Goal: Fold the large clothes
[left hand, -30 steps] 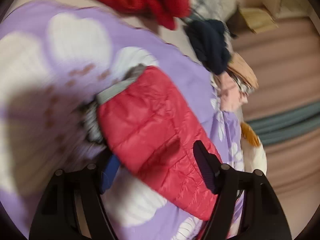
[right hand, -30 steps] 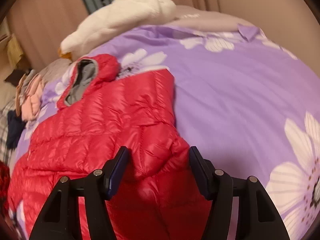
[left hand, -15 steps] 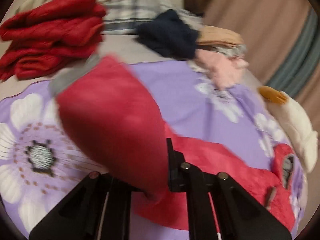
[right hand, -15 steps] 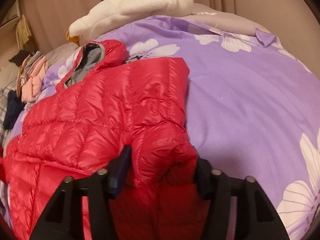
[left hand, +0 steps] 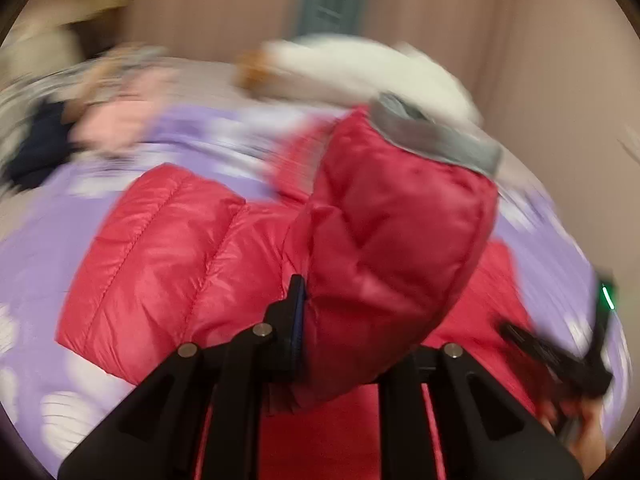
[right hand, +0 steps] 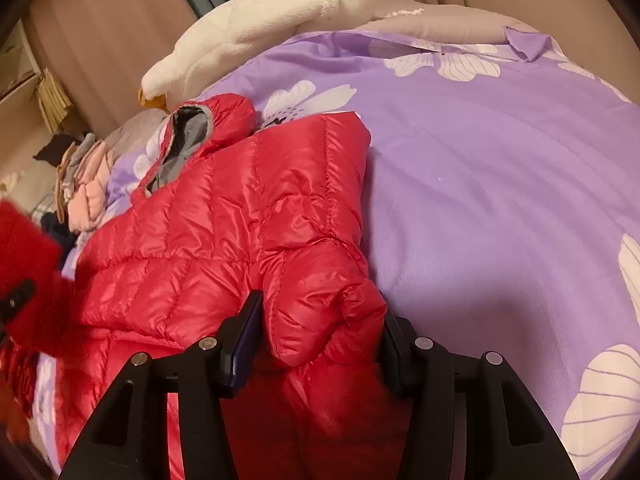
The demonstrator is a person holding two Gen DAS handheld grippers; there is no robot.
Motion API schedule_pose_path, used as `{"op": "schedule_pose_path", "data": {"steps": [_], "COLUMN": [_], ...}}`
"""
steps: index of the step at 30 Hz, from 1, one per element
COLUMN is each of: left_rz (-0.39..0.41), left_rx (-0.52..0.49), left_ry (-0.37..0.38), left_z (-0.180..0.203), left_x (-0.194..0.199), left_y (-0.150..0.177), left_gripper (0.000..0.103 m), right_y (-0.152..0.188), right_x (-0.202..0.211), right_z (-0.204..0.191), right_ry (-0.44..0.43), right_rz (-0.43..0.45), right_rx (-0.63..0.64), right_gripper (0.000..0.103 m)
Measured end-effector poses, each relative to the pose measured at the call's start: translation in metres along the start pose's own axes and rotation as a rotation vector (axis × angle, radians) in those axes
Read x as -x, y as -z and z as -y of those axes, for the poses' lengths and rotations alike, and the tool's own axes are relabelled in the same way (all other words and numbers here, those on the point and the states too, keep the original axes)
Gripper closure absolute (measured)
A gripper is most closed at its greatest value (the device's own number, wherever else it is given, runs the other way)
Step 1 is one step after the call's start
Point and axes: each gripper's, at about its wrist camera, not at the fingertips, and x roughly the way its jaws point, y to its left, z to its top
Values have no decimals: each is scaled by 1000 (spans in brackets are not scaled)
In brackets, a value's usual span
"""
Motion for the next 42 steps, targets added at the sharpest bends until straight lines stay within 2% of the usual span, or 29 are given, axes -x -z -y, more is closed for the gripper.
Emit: {"op": "schedule_pose_path", "data": {"steps": [2, 4, 7, 12, 15, 18, 20, 22, 24, 25, 27, 30, 32, 35, 36, 38, 40, 42], "left_rz": [-76, -140, -127, -108, -113, -94, -73, -38, 1, 21, 30, 39, 51, 101, 103, 52, -3, -6], "left_rx": [-69, -29, 26, -20, -9, -31, -44, -77, -84, -64, 38, 150, 168, 71, 44, 45, 26, -22], "left_ry": [50, 35, -9, -81, -94, -101, -122, -149, -215, -239, -266, -196, -210, -237, -224, -161, -100, -24], "left_z": [27, 29, 24, 35, 35, 35, 34, 28, 16, 6, -21, -54, -67, -59, -54, -45, -32, -15], "left_x": [-20, -40, -47, -38, -33, -13, 6, 25, 40, 46, 54, 63, 69, 69, 63, 48, 37, 37], "left_y": [9, 18, 25, 32, 30, 28, 24, 25, 32, 36, 42, 43, 42, 42, 43, 45, 47, 51], "left_gripper": [73, 48, 44, 42, 41, 41, 39, 25, 22, 22, 24, 26, 26, 27, 27, 28, 31, 30], "right_y": [1, 0, 0, -3, -8, -13, -15, -16, -11, -9, -4, 2, 4, 8, 9, 10, 9, 7], "right_x": [0, 0, 1, 5, 18, 42, 57, 71, 79, 79, 70, 53, 49, 53, 54, 54, 53, 53], "right_z": [1, 3, 7, 3, -2, -5, -9, -19, -35, -43, -59, -75, -85, -100, -104, -108, -108, -105], "right_ry": [-16, -38, -67, -51, -55, -119, -195, -262, -312, -330, -354, -351, -377, -372, -354, -332, -358, -386], "right_rz": [1, -4, -13, -46, -61, -8, 20, 34, 42, 34, -11, -68, -90, -69, -55, -47, -57, -73], "right_rx": [-9, -19, -30, -16, -8, -36, -36, -15, 25, 48, 94, 98, 110, 153, 166, 167, 147, 123], "right_gripper": [50, 48, 46, 42, 39, 33, 29, 22, 15, 11, 11, 11, 11, 11, 11, 11, 10, 10]}}
